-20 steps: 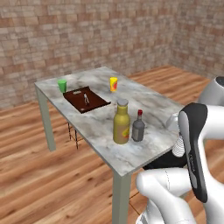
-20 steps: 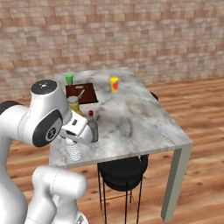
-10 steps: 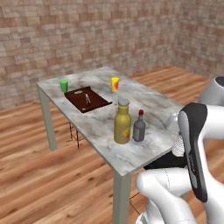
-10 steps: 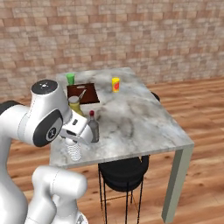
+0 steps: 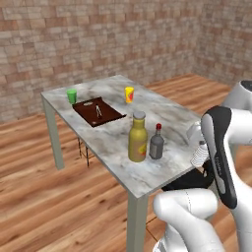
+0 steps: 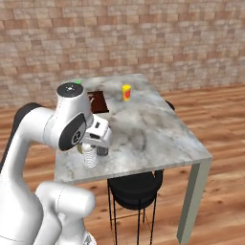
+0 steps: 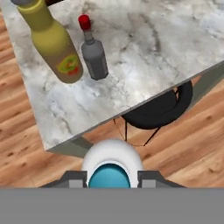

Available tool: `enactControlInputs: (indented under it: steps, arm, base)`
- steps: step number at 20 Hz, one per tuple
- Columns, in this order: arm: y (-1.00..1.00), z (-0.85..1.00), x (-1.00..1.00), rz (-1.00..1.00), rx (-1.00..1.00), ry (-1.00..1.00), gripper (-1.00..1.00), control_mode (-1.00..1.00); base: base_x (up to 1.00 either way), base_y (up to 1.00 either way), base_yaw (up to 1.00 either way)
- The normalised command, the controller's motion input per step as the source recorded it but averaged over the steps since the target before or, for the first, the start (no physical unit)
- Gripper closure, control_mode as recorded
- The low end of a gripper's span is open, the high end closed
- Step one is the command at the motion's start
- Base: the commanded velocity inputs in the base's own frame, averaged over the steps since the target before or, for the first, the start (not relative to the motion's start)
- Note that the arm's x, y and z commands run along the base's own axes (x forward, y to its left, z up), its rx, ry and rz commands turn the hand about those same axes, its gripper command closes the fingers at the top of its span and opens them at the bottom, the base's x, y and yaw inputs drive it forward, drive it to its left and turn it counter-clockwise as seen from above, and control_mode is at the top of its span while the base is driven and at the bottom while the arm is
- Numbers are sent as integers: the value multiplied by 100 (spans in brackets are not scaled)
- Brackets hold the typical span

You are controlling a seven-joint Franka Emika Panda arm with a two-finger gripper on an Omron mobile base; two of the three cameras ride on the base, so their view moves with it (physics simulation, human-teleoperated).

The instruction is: Place the drinks on the dining counter in a tight cluster.

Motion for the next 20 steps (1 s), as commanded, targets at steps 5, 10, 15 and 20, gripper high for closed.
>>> enactControlInputs:
  steps: [5,10,15,20]
  arm:
    - [-7,-9,57,21,-1,-1,100,-100]
    - [-5,-27,98,15,-5,-6,100,-100]
    - [-23,-10,46,25,-2,-8,100,-100]
    - [-21,0,1,34,0,-9,100,-100]
  base:
    - [0,0,0]
    - [0,0,0]
    - [0,0,0]
    - [0,0,0]
